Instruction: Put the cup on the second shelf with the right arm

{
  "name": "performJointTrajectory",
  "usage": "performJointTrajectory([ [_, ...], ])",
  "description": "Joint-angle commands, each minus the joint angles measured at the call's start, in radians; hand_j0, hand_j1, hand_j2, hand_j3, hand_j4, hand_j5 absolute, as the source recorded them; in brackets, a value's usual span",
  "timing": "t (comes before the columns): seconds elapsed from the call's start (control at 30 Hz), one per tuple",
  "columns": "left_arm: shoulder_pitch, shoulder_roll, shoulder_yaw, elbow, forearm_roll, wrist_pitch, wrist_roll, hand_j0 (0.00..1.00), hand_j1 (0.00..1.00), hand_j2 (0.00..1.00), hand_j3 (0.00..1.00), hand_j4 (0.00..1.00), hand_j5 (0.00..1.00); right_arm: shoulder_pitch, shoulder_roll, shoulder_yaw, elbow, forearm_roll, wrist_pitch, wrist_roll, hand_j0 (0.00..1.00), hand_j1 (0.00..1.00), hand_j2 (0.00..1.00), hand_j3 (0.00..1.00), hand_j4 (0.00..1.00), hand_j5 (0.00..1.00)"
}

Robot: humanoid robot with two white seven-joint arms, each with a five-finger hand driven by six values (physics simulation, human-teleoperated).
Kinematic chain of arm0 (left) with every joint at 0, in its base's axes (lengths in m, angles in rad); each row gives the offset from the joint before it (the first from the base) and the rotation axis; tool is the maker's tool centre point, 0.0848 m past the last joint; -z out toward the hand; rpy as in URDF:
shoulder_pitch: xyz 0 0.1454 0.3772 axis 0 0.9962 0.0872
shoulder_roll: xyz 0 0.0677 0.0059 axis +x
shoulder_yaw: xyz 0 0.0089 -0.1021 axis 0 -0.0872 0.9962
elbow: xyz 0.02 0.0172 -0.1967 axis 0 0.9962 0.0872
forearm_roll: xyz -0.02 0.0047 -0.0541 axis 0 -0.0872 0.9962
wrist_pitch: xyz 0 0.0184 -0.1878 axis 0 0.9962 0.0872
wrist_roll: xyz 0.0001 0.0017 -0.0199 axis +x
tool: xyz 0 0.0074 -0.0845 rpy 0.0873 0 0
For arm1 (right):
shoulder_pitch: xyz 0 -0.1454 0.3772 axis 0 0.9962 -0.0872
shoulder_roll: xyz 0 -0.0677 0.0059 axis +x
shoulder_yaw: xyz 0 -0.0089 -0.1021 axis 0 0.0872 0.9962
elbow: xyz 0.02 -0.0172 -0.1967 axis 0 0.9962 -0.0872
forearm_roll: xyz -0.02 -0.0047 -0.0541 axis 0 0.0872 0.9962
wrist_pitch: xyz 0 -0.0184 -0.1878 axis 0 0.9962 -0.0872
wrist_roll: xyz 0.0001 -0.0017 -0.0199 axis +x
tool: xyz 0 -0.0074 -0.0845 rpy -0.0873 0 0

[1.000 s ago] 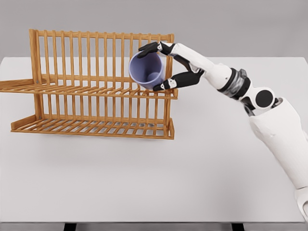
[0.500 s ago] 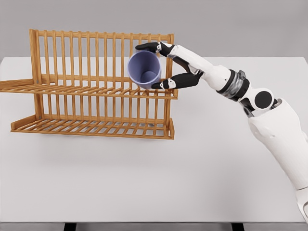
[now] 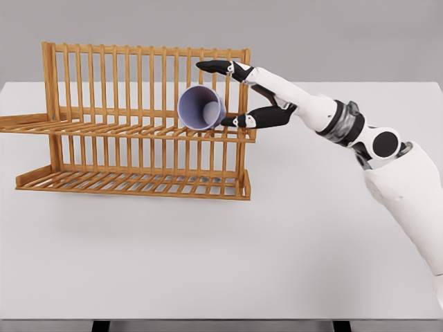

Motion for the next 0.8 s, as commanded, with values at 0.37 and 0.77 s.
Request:
performJointTrajectory([
  [0.37, -0.002, 0.000, 0.000, 0.000, 0.000, -0.001, 0.000, 1.00, 1.00, 1.00, 1.00, 1.00, 1.00, 0.038, -0.209, -0.005, -0.137, -0.165, 0.002, 0.003, 1.00, 1.00, 1.00, 1.00, 1.00, 1.00],
  [0.77, 0.000, 0.000, 0.001, 0.000, 0.000, 0.001, 0.000, 1.00, 1.00, 1.00, 1.00, 1.00, 1.00, 0.234, -0.503, -0.071, -0.233, -0.311, 0.002, 0.003, 1.00, 1.00, 1.00, 1.00, 1.00, 1.00],
])
